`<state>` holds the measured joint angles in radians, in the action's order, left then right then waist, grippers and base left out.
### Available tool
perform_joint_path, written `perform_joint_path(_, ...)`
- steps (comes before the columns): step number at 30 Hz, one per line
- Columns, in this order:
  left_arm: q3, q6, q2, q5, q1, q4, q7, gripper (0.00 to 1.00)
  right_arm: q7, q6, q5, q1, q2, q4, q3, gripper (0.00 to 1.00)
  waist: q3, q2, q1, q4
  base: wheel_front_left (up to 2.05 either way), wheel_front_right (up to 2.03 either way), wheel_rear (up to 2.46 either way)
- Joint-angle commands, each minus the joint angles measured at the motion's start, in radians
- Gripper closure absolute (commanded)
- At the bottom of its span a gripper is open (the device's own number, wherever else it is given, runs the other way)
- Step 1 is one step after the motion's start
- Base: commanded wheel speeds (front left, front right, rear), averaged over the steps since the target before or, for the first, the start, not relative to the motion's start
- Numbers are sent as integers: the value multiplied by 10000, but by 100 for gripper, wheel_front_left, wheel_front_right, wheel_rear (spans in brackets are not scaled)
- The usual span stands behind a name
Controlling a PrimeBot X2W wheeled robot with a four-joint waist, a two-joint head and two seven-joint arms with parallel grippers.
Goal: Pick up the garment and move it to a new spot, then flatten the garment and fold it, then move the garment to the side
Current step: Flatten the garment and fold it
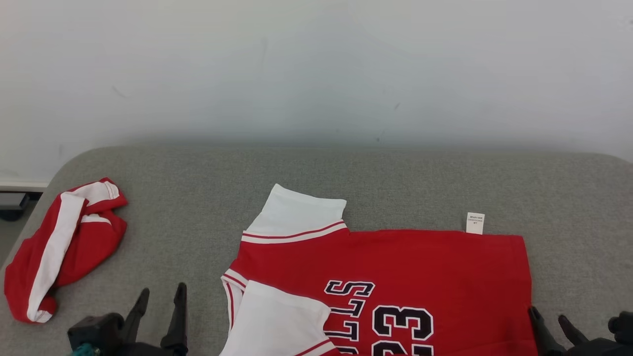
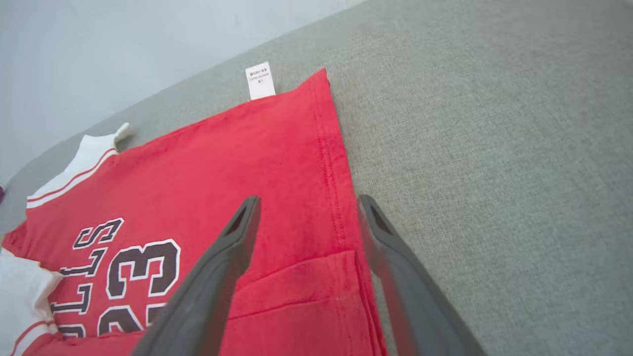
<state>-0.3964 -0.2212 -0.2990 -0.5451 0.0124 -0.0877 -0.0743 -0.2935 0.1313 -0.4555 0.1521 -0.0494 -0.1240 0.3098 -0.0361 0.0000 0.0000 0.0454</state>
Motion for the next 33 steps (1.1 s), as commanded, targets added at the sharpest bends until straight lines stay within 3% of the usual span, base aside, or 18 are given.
perform_joint_path(1,43,-18,-13,58,151,-21,-93,0,136,-12,-73,-165,-24,-14,-51,0,-78,0,0,-94,0,0,0)
perform_joint_path(7,251,297,-20,120,665,-355,-1043,0,1469,-12,38,-930,-30,-563,-1113,0,-276,0,0,-367,0,0,0)
perform_joint_path(18,248,544,-115,358,1149,-1081,-1529,0,3356,-12,70,-1823,-29,-884,-2903,0,-671,0,0,-470,0,0,0)
perform_joint_path(27,-60,915,-418,264,754,-1663,-1179,0,3466,-12,208,-1629,-81,-1276,-3315,0,-788,0,0,-380,0,0,0)
perform_joint_path(33,-3,784,-371,117,521,-1670,-1260,0,3311,-12,220,-1591,-66,-1500,-3397,0,-650,0,0,-297,0,0,0)
